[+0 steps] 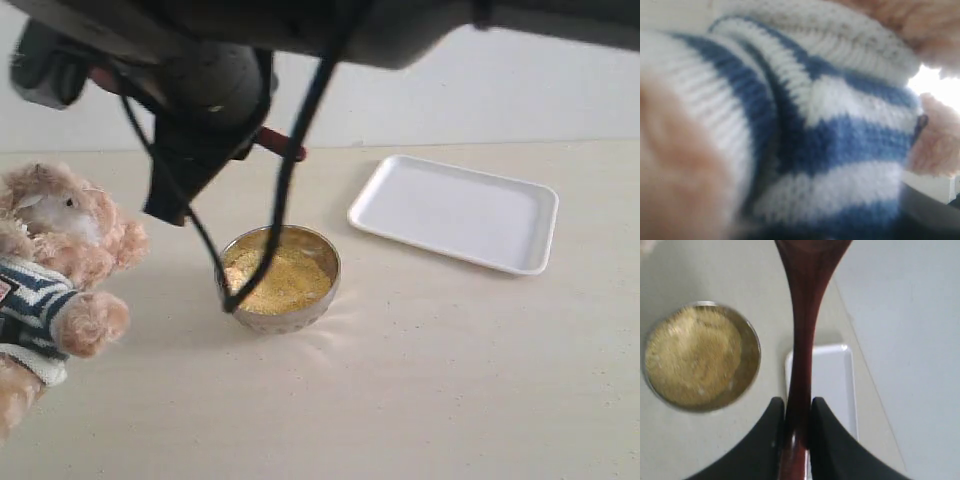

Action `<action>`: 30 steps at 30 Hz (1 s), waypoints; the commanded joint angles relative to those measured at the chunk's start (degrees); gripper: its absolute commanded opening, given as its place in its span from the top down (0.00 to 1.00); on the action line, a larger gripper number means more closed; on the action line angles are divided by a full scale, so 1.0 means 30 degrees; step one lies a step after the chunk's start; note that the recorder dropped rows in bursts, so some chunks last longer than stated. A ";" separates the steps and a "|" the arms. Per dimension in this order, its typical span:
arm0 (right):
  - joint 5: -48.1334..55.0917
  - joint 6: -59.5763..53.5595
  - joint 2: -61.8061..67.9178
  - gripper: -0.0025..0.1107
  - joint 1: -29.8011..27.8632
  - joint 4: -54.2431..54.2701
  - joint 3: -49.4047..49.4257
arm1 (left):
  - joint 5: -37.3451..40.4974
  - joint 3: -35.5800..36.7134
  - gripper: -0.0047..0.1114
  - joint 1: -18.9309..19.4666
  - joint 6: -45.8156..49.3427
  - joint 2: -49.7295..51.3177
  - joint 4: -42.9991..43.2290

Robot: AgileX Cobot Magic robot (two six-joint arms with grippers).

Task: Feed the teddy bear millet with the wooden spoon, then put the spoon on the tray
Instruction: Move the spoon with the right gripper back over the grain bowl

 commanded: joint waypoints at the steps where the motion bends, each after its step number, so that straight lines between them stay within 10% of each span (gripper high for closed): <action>1: 0.0139 -0.0096 -0.1234 0.95 -0.1590 0.0019 0.4564 | 0.0120 -0.0064 0.90 0.0029 -0.0021 -0.0299 -0.0370; 30: 0.0139 -0.3395 0.3886 0.95 -0.0748 -0.9230 0.8602 | 0.0120 -0.0064 0.90 0.0029 -0.0021 -0.0299 -0.0370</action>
